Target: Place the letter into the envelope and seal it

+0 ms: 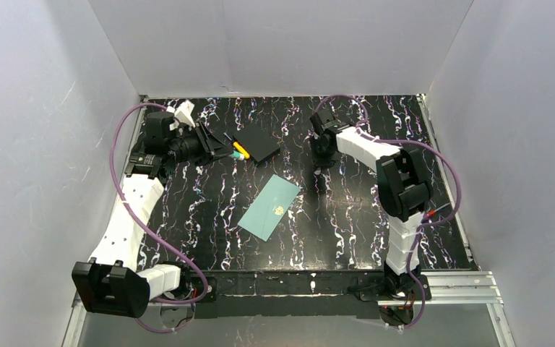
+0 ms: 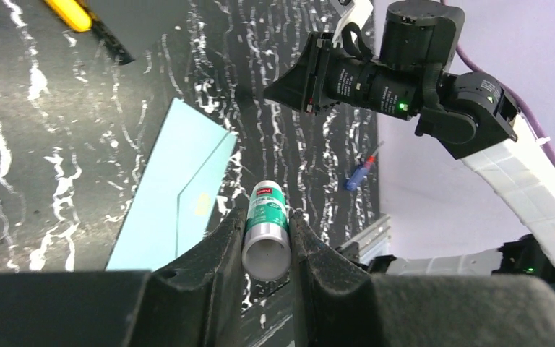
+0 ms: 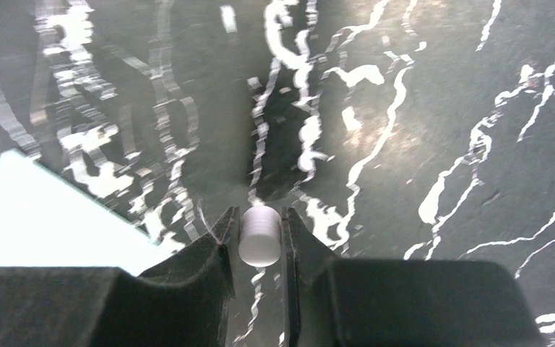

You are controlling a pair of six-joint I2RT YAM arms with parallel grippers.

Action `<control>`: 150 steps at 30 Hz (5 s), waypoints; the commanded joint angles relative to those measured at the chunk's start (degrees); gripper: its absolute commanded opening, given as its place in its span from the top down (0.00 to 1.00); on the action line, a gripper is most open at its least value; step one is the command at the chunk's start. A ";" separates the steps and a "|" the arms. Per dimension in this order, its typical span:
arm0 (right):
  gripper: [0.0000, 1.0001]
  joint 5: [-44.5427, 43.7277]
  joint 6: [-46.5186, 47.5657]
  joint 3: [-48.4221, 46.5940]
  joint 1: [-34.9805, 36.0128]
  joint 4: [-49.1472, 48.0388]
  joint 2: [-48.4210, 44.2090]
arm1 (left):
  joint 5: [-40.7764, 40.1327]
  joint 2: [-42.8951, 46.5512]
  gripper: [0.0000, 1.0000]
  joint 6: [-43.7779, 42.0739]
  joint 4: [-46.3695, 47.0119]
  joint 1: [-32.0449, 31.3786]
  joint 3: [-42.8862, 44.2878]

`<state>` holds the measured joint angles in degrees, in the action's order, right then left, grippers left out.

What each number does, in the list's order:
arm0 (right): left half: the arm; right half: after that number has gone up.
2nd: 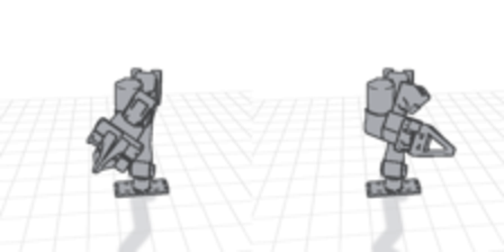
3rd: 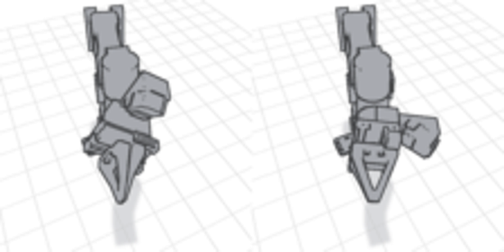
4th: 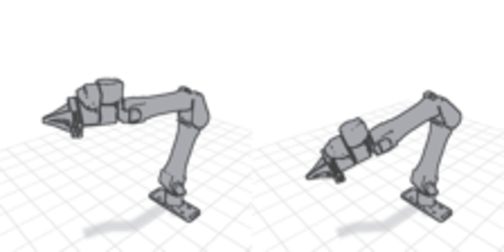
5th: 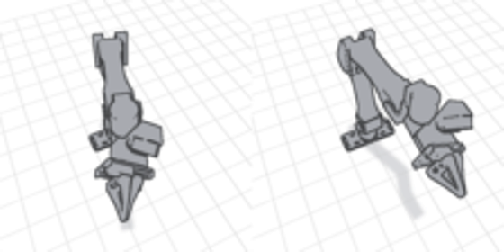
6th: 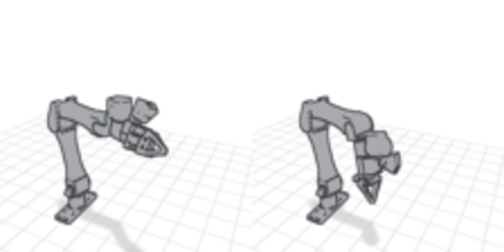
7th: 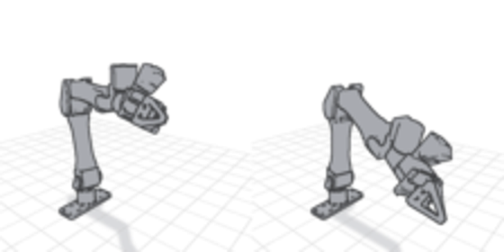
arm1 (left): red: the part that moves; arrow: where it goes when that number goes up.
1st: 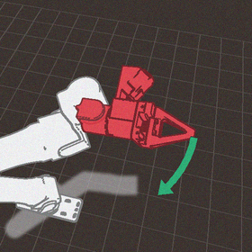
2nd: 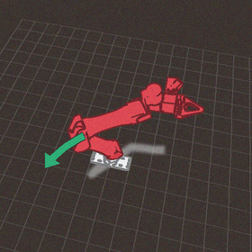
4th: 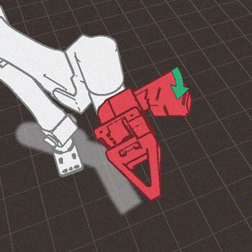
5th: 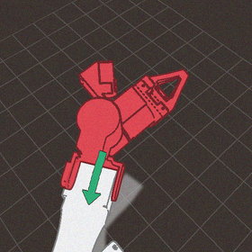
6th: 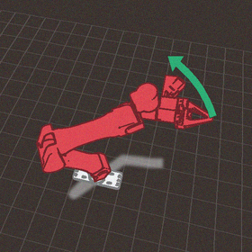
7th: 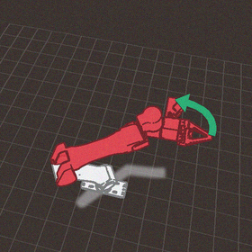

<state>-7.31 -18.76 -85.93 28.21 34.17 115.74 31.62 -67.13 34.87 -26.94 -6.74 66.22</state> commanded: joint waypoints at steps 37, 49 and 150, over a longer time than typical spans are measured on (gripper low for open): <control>0.91 43.24 -54.21 2.02 -0.07 -53.59 -26.74 | 24.45 -16.09 1.00 34.53 32.30 -1.43 17.72; 0.92 38.16 -44.21 -3.55 1.87 -39.56 -25.92 | 24.45 -15.53 1.00 34.38 32.30 -1.43 15.94; 0.10 25.27 -34.03 19.35 -5.53 -20.72 -32.09 | 13.28 -20.49 1.00 34.42 39.07 -2.94 -17.32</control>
<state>24.01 -60.97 -69.36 22.68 2.31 84.71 47.46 -84.60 64.82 16.60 -10.37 52.77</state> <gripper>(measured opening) 0.914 0.215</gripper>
